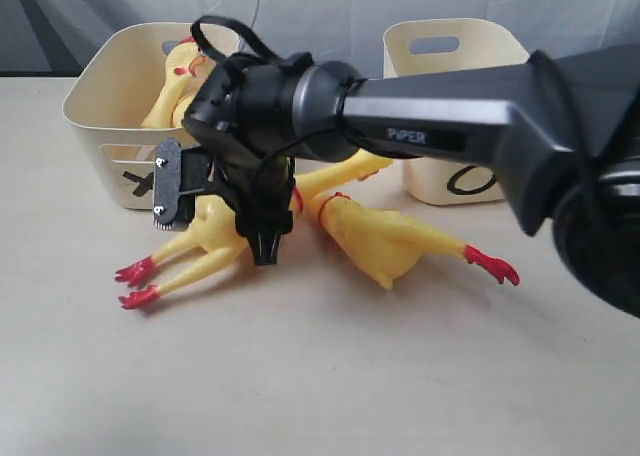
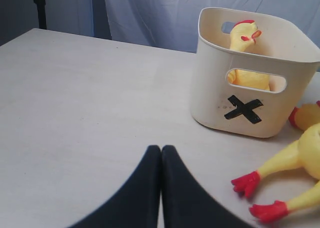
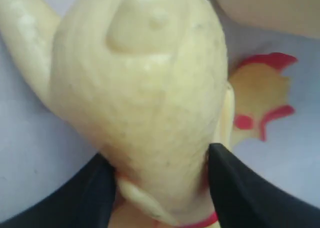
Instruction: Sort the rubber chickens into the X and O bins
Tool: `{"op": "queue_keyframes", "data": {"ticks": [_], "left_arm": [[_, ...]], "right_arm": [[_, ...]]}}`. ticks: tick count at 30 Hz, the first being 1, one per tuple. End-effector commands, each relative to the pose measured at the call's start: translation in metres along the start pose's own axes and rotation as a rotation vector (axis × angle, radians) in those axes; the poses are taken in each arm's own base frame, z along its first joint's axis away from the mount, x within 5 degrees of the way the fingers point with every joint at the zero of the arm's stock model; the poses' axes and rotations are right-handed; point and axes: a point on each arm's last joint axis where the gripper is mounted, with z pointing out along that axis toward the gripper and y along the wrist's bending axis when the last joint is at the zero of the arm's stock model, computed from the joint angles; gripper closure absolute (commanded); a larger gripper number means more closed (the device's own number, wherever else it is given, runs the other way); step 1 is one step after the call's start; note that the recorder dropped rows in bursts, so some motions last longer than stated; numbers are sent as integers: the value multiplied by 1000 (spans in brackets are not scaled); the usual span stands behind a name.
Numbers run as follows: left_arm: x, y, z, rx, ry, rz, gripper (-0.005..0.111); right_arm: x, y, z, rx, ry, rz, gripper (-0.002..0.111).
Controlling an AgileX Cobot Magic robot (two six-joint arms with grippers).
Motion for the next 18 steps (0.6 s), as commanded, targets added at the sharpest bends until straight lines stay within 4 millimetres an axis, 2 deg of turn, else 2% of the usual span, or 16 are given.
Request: {"op": "queue_keyframes", "data": {"ticks": [1,5,9,14,18], "left_arm": [[-3,0,-1,3,-12,1,107],[-3,0,-1,3,-12,1,107],[-3,0,-1,3,-12,1,107],[-3,0,-1,3,-12,1,107],[-3,0,-1,3,-12,1,107]], "right_arm": [[1,-23,-70,170,-128,9,109],[6,-36,-124,293,-256,33,109],[22,-47,-162,428,-240,-8,109],[55,-55,-196,549,-24,-59,109],[84,-59,-206,575,219,-50,109]]}}
